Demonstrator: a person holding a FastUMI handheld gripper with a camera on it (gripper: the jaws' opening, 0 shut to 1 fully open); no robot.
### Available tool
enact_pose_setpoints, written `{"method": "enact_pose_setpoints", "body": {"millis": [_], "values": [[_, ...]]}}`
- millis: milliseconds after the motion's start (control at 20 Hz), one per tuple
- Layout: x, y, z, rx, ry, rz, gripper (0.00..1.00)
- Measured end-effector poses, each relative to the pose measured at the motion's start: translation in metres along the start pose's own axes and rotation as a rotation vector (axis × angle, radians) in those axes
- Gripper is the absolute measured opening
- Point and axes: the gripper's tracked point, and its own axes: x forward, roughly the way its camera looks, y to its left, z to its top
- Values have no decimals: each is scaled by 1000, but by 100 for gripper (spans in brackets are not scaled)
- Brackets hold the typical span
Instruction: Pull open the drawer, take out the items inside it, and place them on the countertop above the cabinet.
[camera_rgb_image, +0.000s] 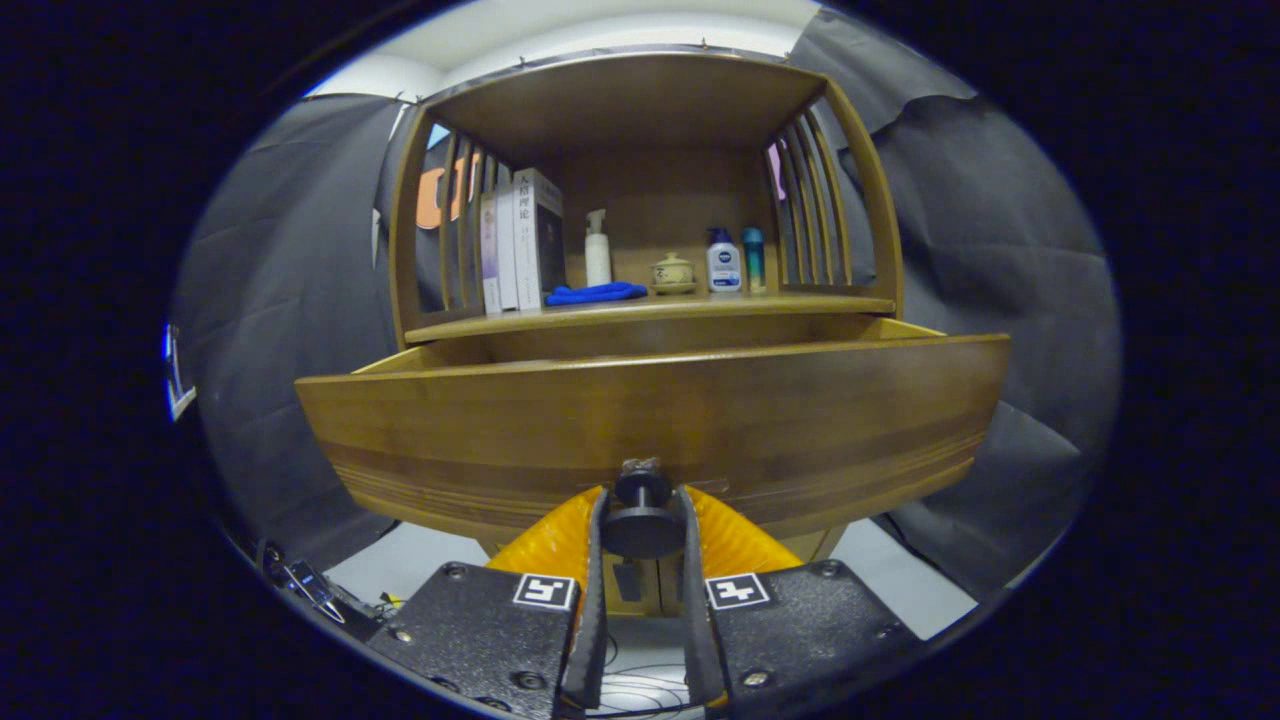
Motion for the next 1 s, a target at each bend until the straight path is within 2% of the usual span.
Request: {"method": "enact_pose_setpoints", "body": {"millis": [300,800,900,1000], "values": [[-27,3,-11,6,2,24,35],[-34,5,-19,-13,74,60,36],[-37,2,-17,-43,105,62,45],[-43,4,-5,-43,96,73,61]]}}
